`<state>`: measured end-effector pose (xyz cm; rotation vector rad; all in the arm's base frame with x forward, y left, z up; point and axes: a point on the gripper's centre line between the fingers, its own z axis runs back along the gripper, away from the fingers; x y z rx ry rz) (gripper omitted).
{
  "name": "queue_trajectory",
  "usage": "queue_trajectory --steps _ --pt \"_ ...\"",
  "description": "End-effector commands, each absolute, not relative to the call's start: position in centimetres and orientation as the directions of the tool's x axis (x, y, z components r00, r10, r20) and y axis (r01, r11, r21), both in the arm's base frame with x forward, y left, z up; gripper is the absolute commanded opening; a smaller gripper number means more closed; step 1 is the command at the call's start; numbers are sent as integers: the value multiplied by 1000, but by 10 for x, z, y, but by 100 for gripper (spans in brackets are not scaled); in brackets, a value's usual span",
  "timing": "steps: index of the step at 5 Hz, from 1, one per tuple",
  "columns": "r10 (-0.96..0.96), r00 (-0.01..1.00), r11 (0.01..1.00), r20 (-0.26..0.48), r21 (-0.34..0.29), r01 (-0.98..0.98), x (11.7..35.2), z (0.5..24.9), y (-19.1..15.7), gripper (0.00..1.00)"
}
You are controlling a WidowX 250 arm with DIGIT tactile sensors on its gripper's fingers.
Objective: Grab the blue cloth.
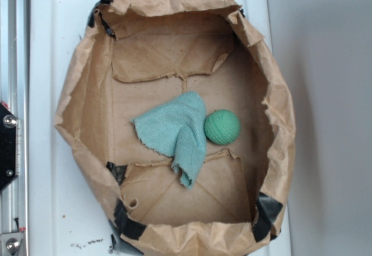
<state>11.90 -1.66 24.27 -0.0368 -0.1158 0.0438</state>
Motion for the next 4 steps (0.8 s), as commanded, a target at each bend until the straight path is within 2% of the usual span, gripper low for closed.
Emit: queue_trajectory --steps 1,2,4 --pt "46 992 998 115 -39 -42 119 243 -17 100" --pt "73 974 997 214 -41 -66 161 234 -36 100" --pt "116 944 993 310 -22 -115 218 213 -33 100"
